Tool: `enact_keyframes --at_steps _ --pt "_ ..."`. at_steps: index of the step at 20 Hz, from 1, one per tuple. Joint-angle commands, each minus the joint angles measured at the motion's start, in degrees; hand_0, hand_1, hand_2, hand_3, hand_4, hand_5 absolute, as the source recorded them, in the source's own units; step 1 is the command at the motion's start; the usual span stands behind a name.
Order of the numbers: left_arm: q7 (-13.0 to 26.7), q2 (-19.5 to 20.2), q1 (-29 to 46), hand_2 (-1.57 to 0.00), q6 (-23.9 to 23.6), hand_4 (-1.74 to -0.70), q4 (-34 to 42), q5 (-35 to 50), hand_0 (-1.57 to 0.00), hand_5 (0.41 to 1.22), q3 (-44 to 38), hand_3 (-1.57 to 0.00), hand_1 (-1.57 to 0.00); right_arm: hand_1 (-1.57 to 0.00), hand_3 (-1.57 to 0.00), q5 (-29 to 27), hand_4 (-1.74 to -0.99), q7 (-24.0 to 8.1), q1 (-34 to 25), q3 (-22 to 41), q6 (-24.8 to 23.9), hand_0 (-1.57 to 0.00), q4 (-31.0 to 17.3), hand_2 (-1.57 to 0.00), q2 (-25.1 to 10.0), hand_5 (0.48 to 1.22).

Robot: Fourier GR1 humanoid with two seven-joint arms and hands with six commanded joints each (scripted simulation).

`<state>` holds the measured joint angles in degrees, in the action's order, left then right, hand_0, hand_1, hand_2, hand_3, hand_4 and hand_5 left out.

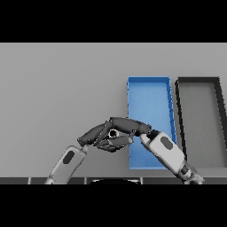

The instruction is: Pick up the blue pipe and place it into the blue bin.

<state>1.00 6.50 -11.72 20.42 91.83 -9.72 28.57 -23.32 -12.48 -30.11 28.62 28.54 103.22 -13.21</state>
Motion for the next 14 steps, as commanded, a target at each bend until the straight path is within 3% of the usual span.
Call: enact_keyframes --at_steps 1,4,6,9,12,13,14 --pt "0.44 -0.15 0.21 -0.03 0.11 -0.89 0.06 0.3 -0.03 0.587 0.0 -0.03 -0.03 -1.57 -1.57 -0.07 -1.49 -0.37 -0.38 -0.12 -0.34 -1.57 -0.1 -1.57 0.25 1.22" --pt "2.19 -0.56 0.48 -0.01 -0.28 -0.9 0.27 0.36 -0.02 0.562 -0.05 -0.01 -0.01 -1.57 -1.57 -2.78 -1.489 -1.49 -0.3 -1.21 -1.01 -1.57 0.22 -1.57 -0.05 1.22" --pt "2.67 -0.83 0.17 -0.01 -0.34 -0.9 -0.69 0.22 -0.01 0.548 -0.12 -0.01 -0.01 -1.57 -1.57 -8.38 -1.491 -5.52 -0.96 -1.85 -2.73 -1.57 1.79 -1.57 -0.3 1.221" --pt "3.32 -1.06 0.72 0.0 0.2 -0.91 -0.51 0.59 0.0 0.524 0.34 0.0 0.0 -1.57 -1.57 -16.54 -1.613 -10.9 -4.81 -4.27 -6.13 -1.57 3.47 -1.57 -2.31 1.221" --pt "4.18 -1.49 0.99 0.0 0.08 -0.92 -0.61 0.5 0.0 0.504 0.64 0.0 0.0 -1.57 -1.57 -26.84 -1.675 -16.23 -10.16 -8.29 -11.79 -1.57 4.0 -1.57 -4.23 1.194" --pt "3.37 -1.16 1.45 0.0 0.38 -0.92 0.42 0.88 0.0 0.503 0.78 0.0 0.0 -1.57 -1.57 -29.89 -1.689 -17.25 -12.51 -10.27 -13.67 -1.57 3.92 -1.57 -5.02 1.171" --pt "4.35 -1.15 1.49 0.0 0.19 -0.92 0.27 0.56 0.0 0.503 0.83 0.0 0.0 -1.57 -1.57 -32.24 -1.699 -16.18 -14.58 -12.04 -14.2 -1.57 3.05 -1.57 -5.68 1.154"
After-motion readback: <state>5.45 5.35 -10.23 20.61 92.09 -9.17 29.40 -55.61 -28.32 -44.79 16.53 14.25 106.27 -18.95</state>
